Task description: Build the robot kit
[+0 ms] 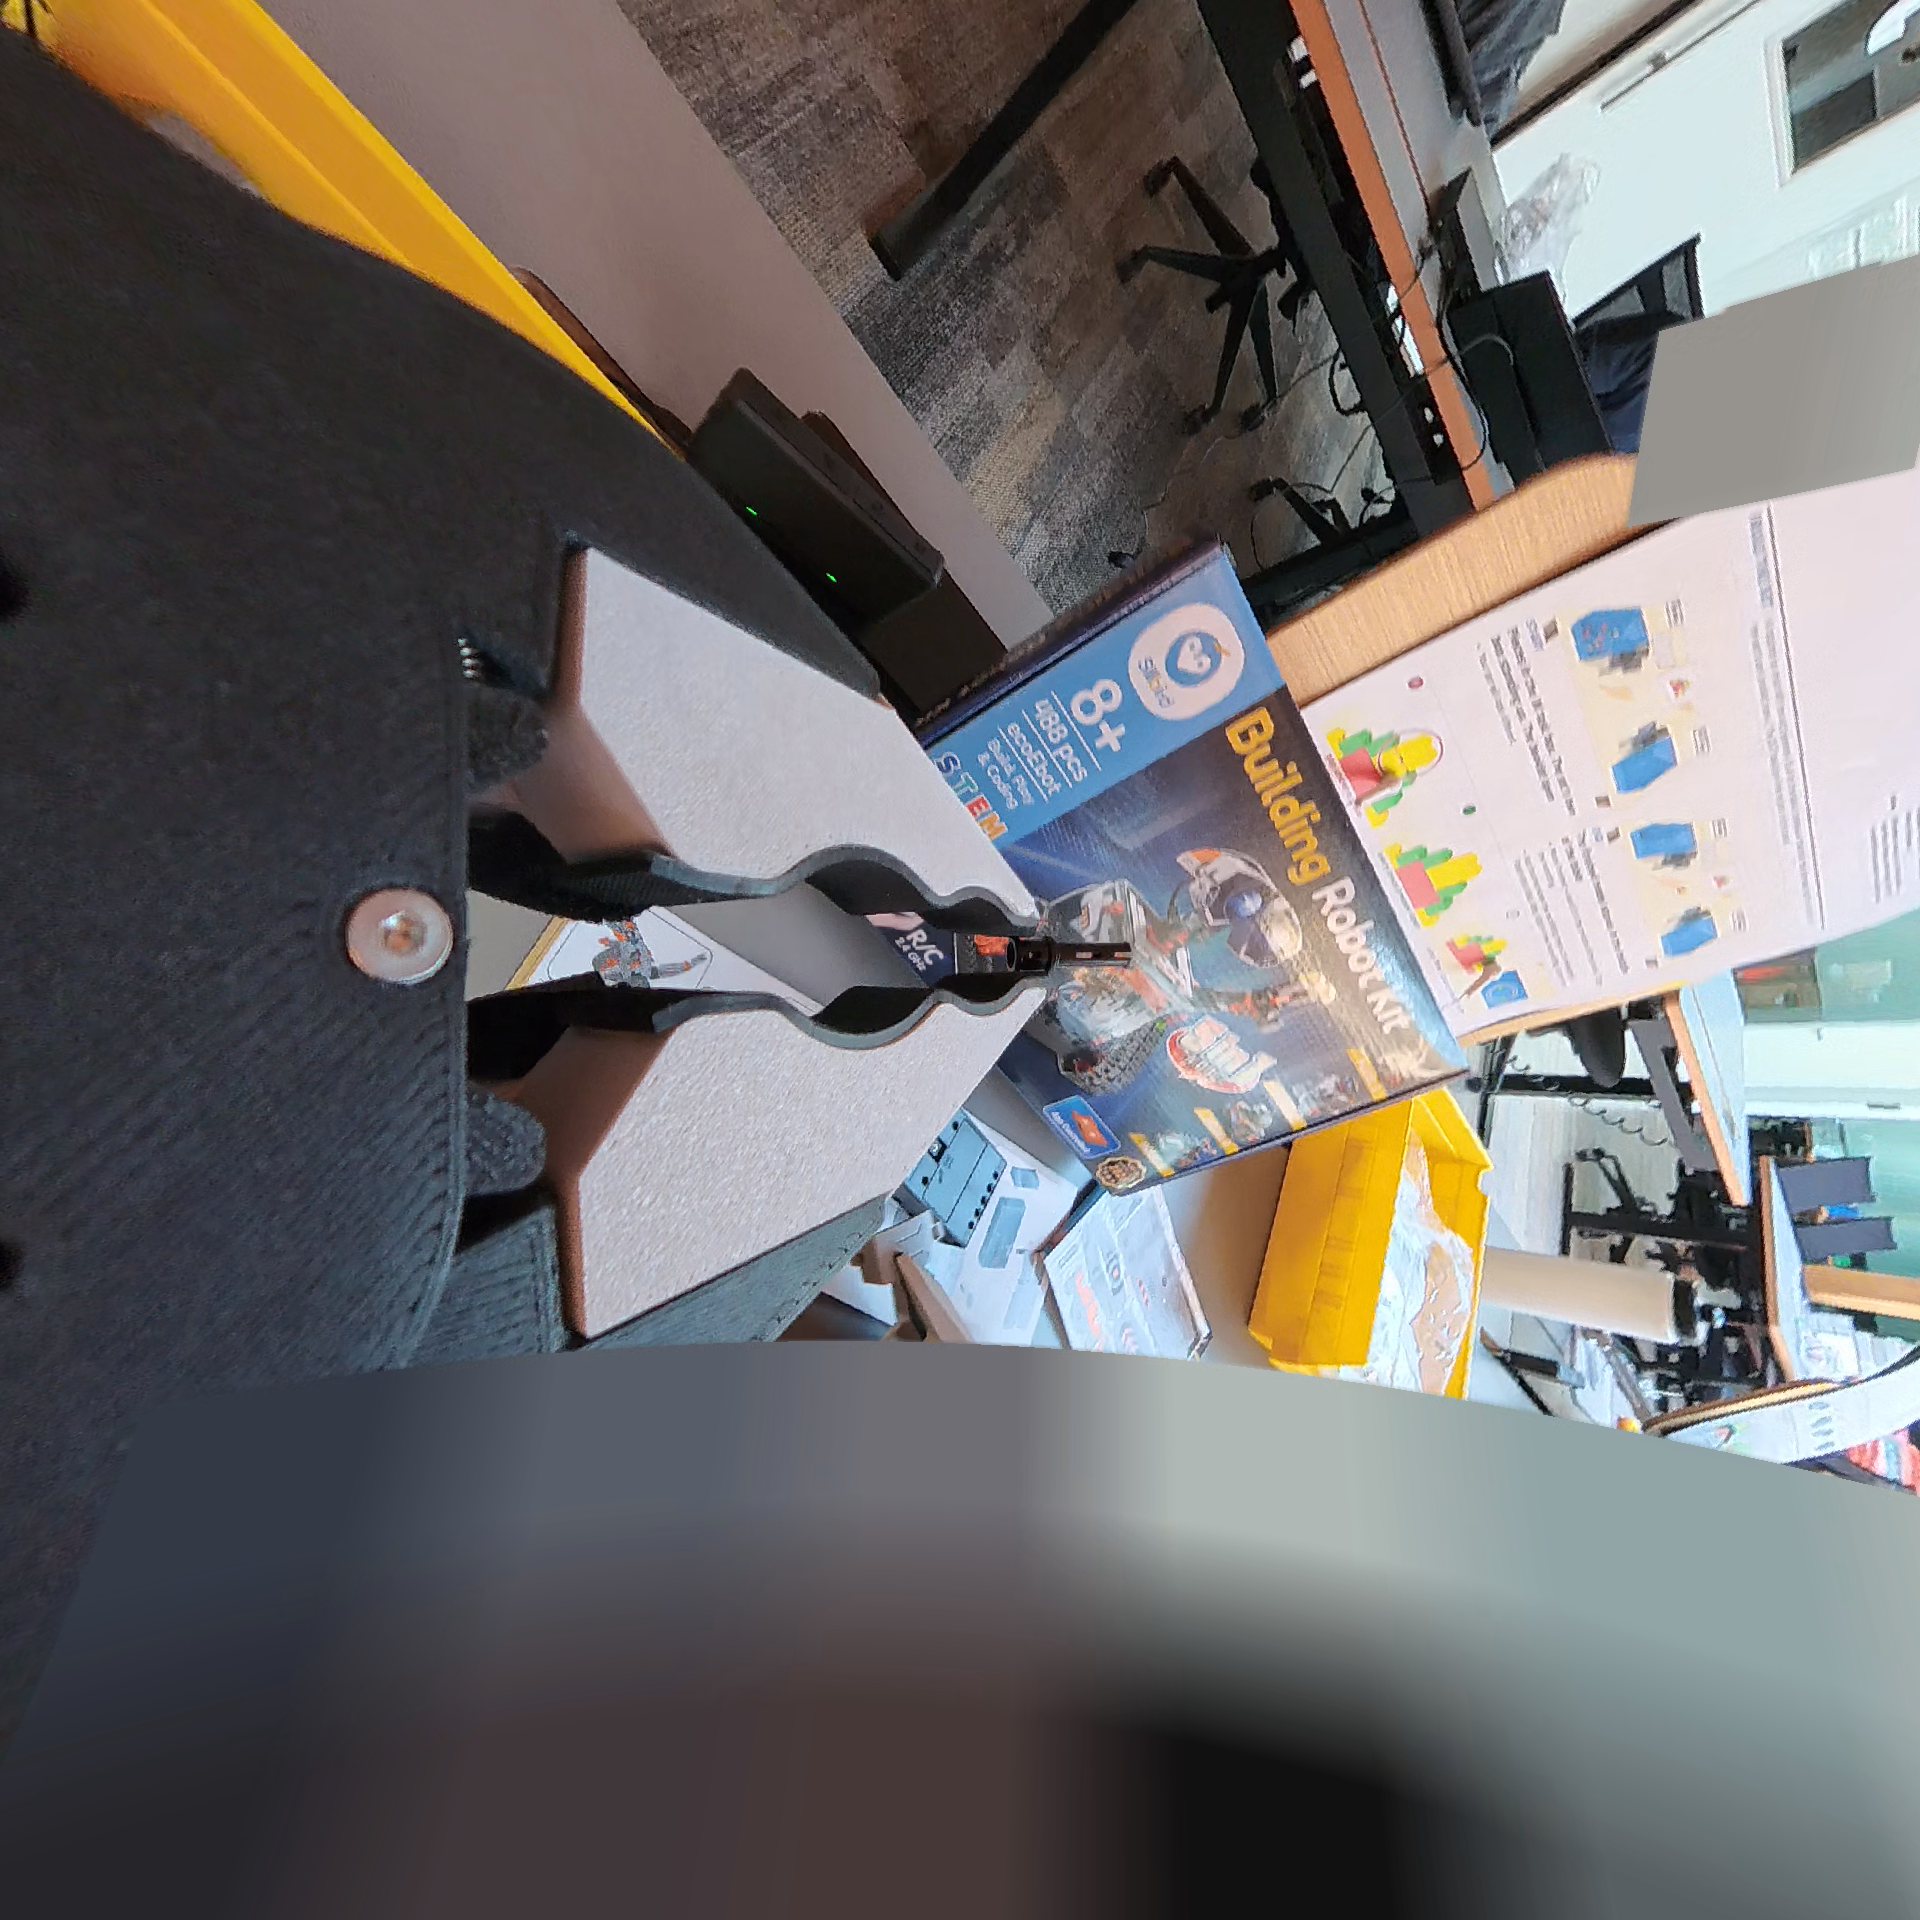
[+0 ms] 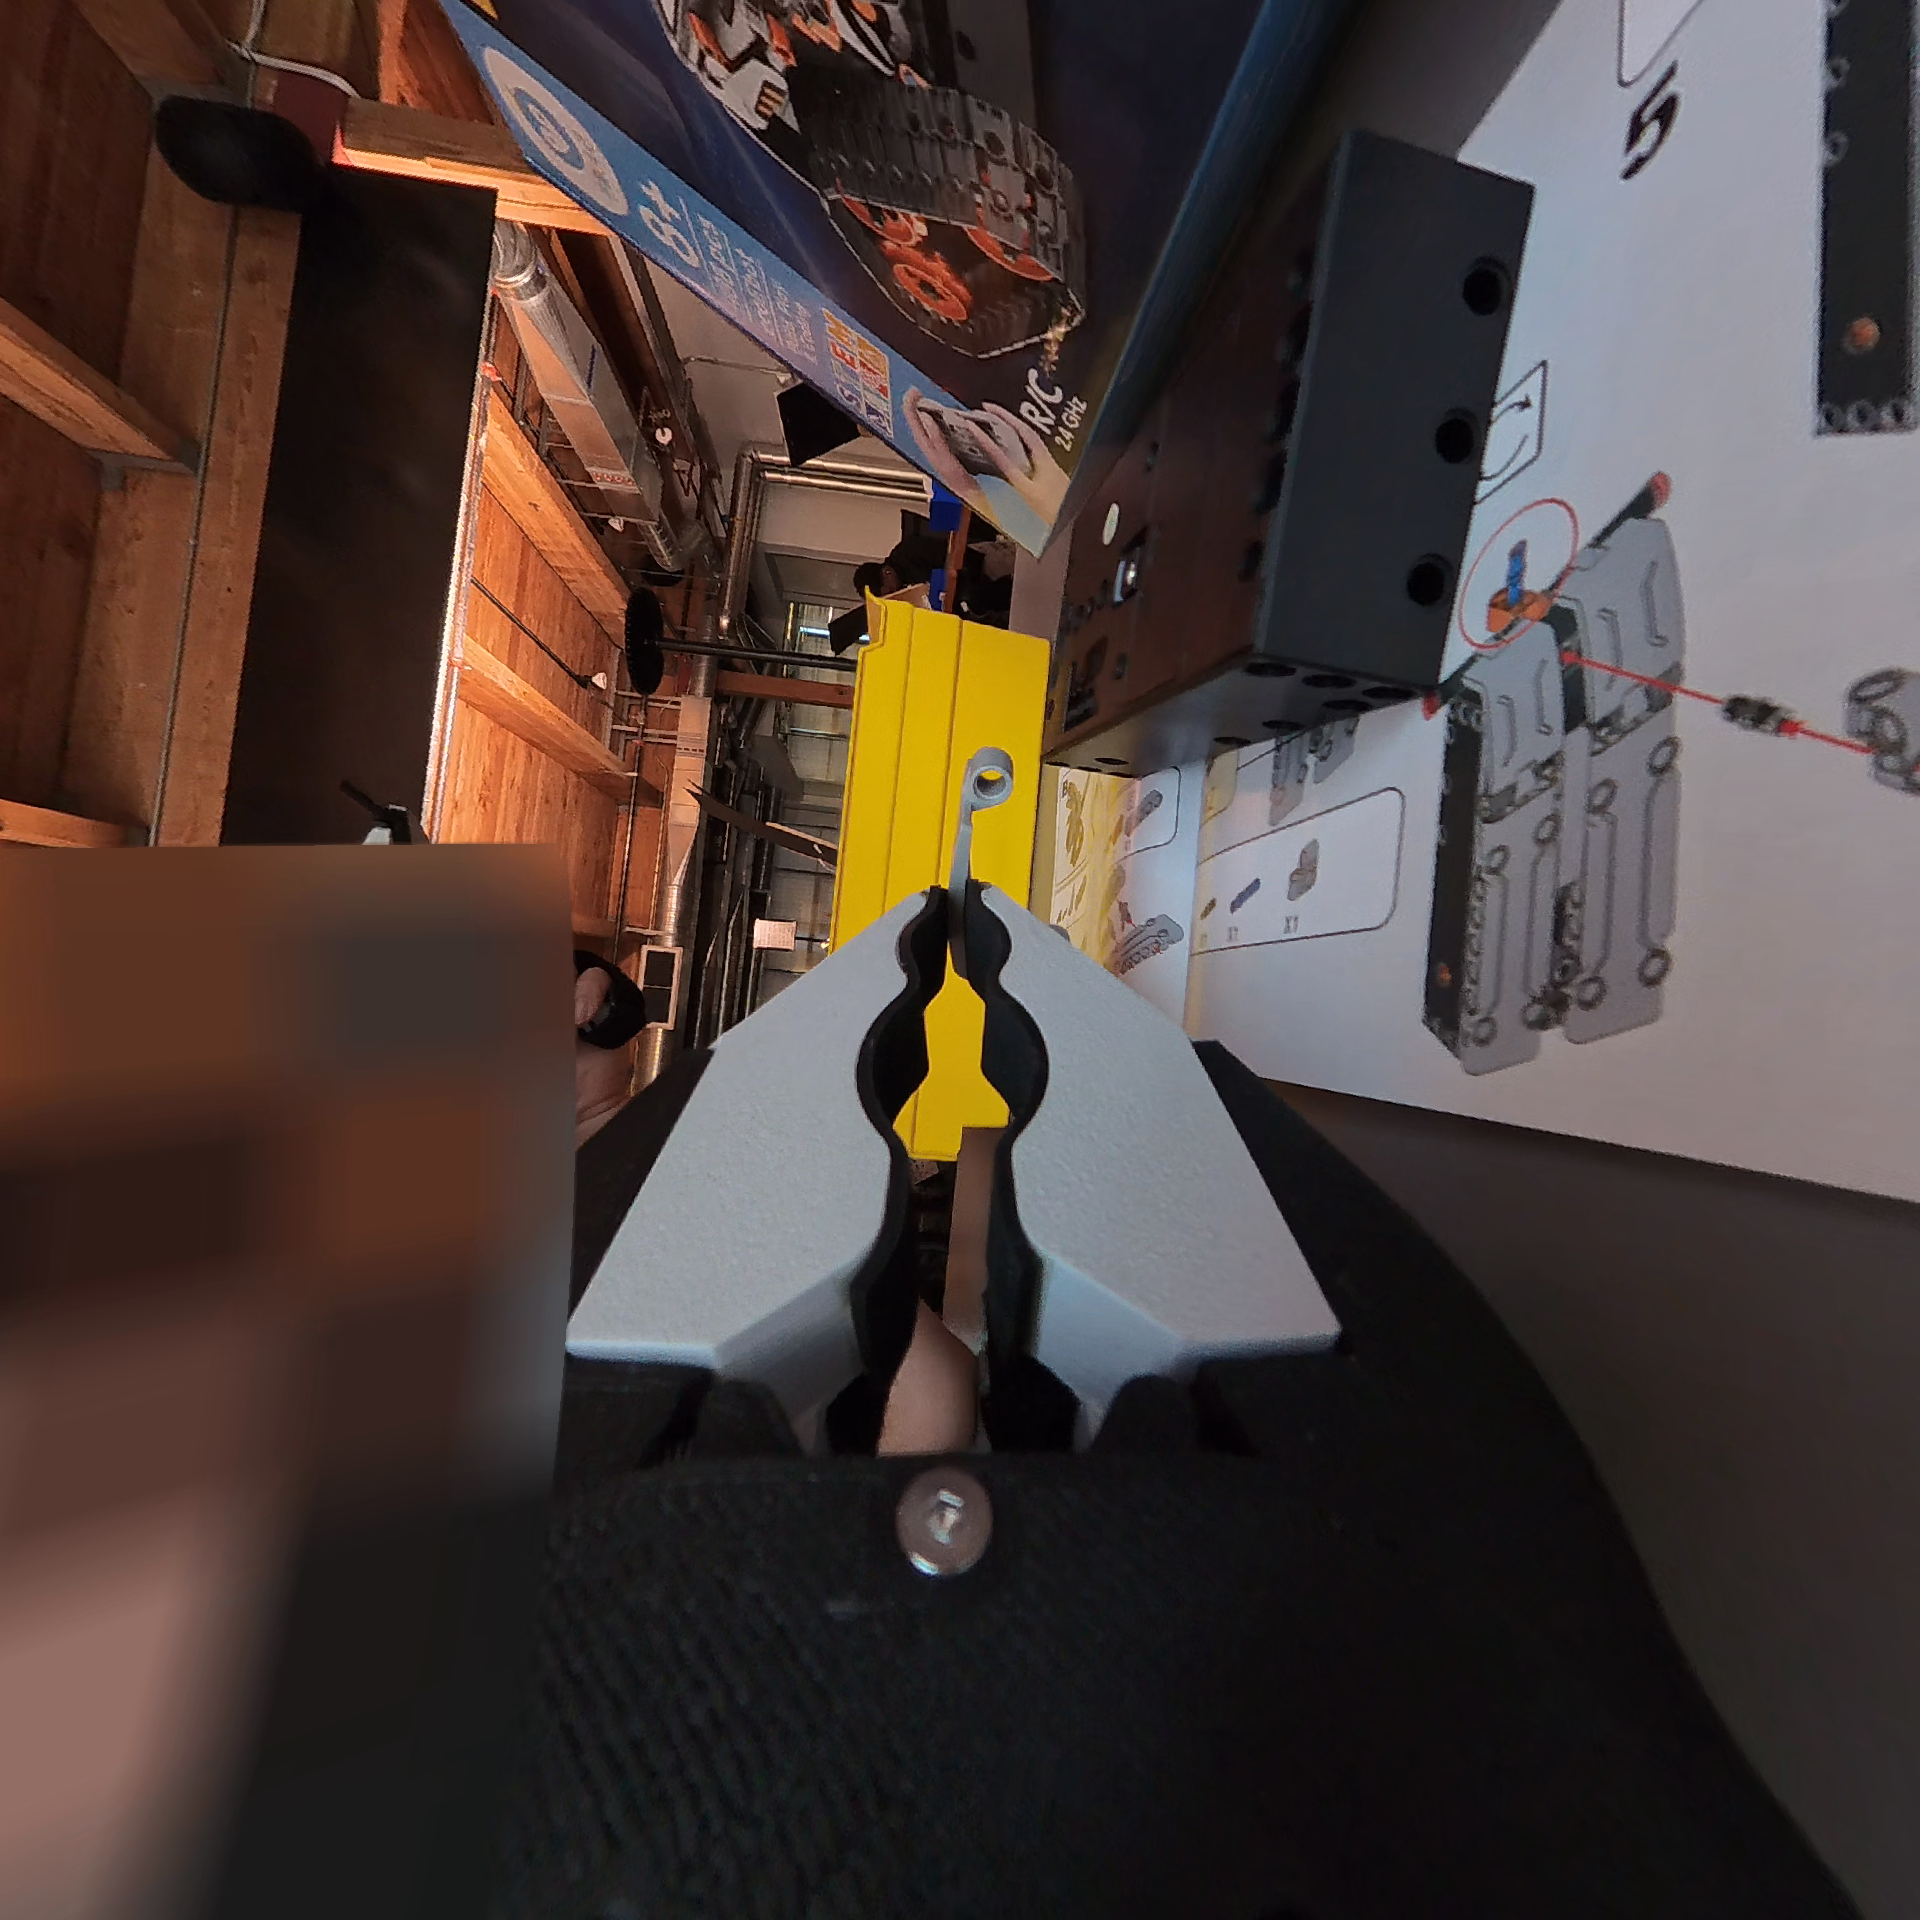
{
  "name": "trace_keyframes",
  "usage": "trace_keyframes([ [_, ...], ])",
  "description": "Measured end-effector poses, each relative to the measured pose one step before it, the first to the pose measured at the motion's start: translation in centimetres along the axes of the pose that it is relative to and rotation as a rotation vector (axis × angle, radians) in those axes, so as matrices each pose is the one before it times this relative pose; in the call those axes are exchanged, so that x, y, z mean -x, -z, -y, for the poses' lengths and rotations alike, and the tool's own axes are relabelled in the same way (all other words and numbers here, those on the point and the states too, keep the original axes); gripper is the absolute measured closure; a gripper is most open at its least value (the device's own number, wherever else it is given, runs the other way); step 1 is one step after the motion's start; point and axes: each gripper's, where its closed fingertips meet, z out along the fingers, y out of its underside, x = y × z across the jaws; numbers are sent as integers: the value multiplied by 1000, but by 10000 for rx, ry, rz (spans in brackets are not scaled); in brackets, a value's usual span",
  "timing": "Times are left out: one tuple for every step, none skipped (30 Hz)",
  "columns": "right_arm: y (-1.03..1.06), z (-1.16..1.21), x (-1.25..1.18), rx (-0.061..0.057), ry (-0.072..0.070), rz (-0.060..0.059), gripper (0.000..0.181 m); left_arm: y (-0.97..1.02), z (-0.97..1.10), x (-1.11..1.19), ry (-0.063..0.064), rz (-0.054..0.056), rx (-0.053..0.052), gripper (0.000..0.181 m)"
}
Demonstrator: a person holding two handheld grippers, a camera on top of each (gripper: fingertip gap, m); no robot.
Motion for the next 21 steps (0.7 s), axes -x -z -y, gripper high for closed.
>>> trace_keyframes([
  [34, 108, 192, -58, 123, 14, 180, -226, -8, -363, -108, -55, 57, 176],
  [21, 64, 254, -25, 137, 29, 180, -238, 0, -415, -93, -93, 57, 177],
  [-5, 44, 248, -3, 156, 28, 180, -238, -5, -400, -70, -94, 53, 176],
  [-6, 44, 202, -19, 168, 6, 180, -223, 25, -370, -68, -89, 34, 176],
  [3, 56, 131, -34, 160, -22, 180, -216, 37, -346, -58, -83, 21, 176],
  [-25, 30, 103, -25, 138, -19, 180, -232, 29, -330, -31, -87, 20, 176],
  [-37, -4, 96, -10, 100, -1, 180, -275, 31, -350, -9, -105, 10, 176],
  [-50, -15, 102, -2, 80, 22, 180, -334, -59, -387, -20, -135, 47, 176],
  [-45, 0, 45, -13, 73, -1, 180, -404, -158, -363, -39, -109, 109, 176],
  [-23, 50, 29, -45, 78, -8, 180, -429, -199, -336, -67, -86, 131, 176],
  [-27, 83, 27, -47, 103, -15, 180, -447, -173, -363, -77, -93, 124, 176],
  [-10, 55, 34, -22, 113, -19, 180, -444, -144, -364, -66, -90, 105, 176],
  [-21, 52, 83, -11, 114, 5, 180, -442, -176, -334, -72, -61, 132, 176],
  [-45, -7, 105, 40, 107, 20, 180, -394, -262, -240, -117, -8, 183, 176],
  [-77, -81, 143, 88, 89, 37, 180, -330, -250, -126, -139, 69, 193, 176],
  [-56, -7, 43, 34, 130, -29, 180, -254, -218, -40, -146, 110, 175, 176],
  [-38, 20, -139, 10, 235, -155, 180, -169, -194, -9, -139, 113, 154, 176],
  [-95, -64, -149, 74, 325, -186, 180, -96, -137, -1, -115, 95, 130, 176],
  [-236, -248, 50, 229, 349, -93, 180, -18, -93, 15, -81, 76, 86, 176],
  [-346, -380, 144, 317, 362, -68, 180, 45, -23, 23, -41, 51, 30, 176],
  [-382, -340, 52, 274, 430, -161, 180, 100, 61, 33, 3, 20, -29, 176],
])
